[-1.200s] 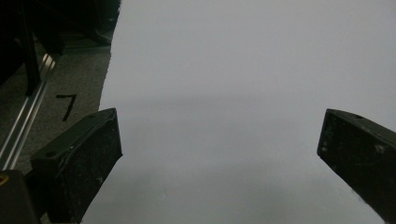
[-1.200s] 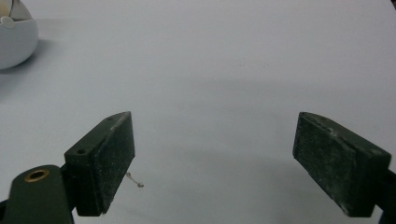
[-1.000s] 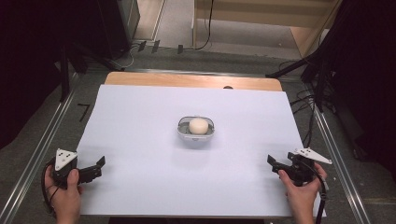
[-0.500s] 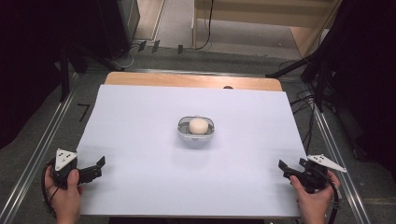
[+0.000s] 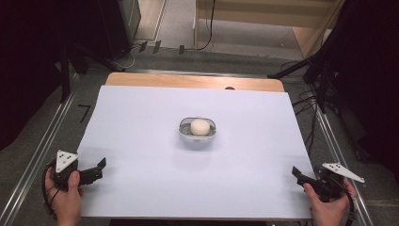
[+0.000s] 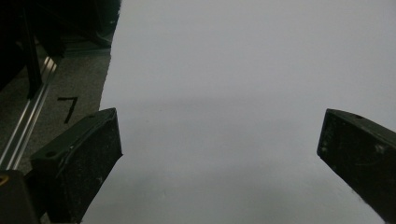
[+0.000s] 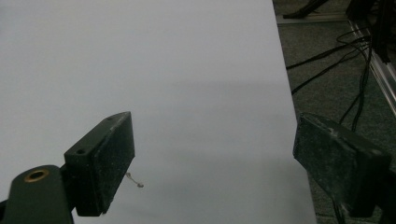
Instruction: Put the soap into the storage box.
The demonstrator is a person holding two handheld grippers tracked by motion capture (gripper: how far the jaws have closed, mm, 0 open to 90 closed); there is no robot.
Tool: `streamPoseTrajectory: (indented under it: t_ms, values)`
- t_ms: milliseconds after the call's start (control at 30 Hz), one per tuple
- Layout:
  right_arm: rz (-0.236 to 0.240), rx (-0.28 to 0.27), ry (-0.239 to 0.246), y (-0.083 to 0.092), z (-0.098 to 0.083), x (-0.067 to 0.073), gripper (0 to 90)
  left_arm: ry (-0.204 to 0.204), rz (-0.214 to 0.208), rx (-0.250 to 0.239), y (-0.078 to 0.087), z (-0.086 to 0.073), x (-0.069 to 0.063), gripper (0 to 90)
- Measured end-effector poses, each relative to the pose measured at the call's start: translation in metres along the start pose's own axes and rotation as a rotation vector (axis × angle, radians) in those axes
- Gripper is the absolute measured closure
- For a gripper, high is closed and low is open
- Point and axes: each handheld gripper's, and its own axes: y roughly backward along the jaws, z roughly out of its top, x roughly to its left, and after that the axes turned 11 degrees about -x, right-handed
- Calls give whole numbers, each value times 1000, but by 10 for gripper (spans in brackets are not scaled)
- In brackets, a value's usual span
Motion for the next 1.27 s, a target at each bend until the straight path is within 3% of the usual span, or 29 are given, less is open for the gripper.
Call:
streamPoseTrajectory:
  t_ms: [333,467,700,1267]
  values:
    - [-9,-5,7,8,-3,-7,136,3,0,0,0,0,0,3]
    - [12,-8,-7,9,-6,-9,138,-1,-1,4,0,0,0,3]
    - [-1,-15,15,6,-9,-5,139,-1,4,8,0,0,-1,3]
    - [9,-18,2,3,-10,-5,138,-3,5,14,-1,0,-1,3]
